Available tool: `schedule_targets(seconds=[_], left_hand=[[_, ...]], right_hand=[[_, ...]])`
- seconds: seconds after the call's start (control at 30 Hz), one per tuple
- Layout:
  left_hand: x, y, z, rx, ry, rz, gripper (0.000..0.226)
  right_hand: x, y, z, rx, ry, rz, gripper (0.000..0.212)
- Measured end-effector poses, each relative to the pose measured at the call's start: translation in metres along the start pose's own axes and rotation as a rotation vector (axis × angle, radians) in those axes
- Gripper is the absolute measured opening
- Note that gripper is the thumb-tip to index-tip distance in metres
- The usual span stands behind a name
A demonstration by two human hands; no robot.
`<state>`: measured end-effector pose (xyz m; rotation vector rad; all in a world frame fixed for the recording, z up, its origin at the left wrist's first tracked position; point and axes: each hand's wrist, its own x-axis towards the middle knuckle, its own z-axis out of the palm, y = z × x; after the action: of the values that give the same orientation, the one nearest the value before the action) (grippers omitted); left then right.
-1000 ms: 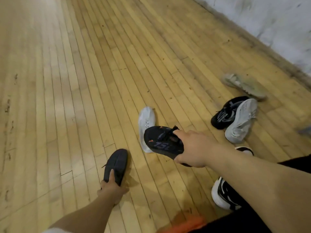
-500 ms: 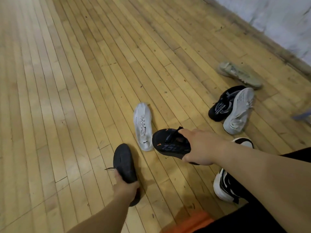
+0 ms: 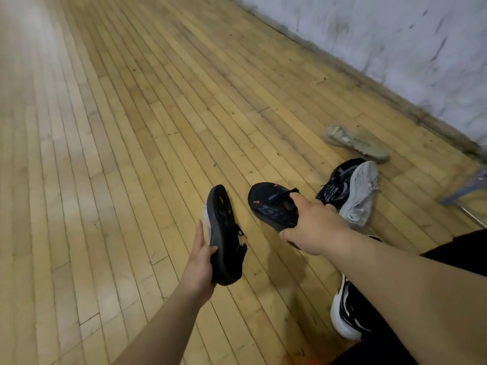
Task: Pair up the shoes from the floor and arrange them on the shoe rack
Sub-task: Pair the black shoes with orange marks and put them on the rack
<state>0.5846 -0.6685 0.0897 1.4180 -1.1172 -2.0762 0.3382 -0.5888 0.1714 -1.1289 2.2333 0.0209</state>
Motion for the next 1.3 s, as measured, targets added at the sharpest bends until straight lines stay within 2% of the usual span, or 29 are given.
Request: schedule_targets(seconds=[0.13, 0.2, 0.33, 0.47, 0.6, 0.7, 0.9, 1.07, 1.17, 1.3], left_hand=[[0.002, 0.036, 0.039, 0.020, -0.119, 0.065, 0.044], [0.003, 0.052, 0.058, -0.031, -0.136, 0.048, 0.039], [-0.003, 0.073, 0.091, -0.044, -0.307, 0.110, 0.061], [-0.007, 0.101, 0.144, -0.047, -0.337, 0.188, 0.067], [-0.019, 0.140, 0.231, -0.008, -0.477, 0.257, 0.059], [-0.045, 0.168, 0.308, 0.029, -0.596, 0.291, 0.056], [-0.124, 0.181, 0.464, 0.135, -0.873, 0.342, 0.059], [-0.192, 0.161, 0.577, 0.161, -1.040, 0.345, 0.059], [-0.216, 0.131, 0.620, 0.219, -1.102, 0.360, 0.062], [-0.218, 0.079, 0.637, 0.375, -1.111, 0.345, 0.063]], right_hand=[[-0.001, 0.009, -0.015, 0.097, 0.054, 0.059, 0.096], [-0.003, 0.015, -0.025, 0.186, 0.096, 0.095, 0.093], [-0.012, 0.038, -0.067, 0.447, 0.194, 0.110, 0.088], [-0.047, 0.073, -0.150, 0.624, 0.413, 0.143, 0.083], [-0.116, 0.133, -0.213, 0.501, 0.651, 0.104, 0.080], [-0.179, 0.192, -0.231, 0.407, 0.748, 0.165, 0.084], [-0.305, 0.319, -0.220, 0.408, 0.810, 0.439, 0.083], [-0.372, 0.414, -0.161, 0.697, 0.850, 0.631, 0.077], [-0.385, 0.455, -0.127, 0.824, 0.844, 0.714, 0.074], [-0.381, 0.501, -0.113, 0.940, 0.891, 0.761, 0.070]])
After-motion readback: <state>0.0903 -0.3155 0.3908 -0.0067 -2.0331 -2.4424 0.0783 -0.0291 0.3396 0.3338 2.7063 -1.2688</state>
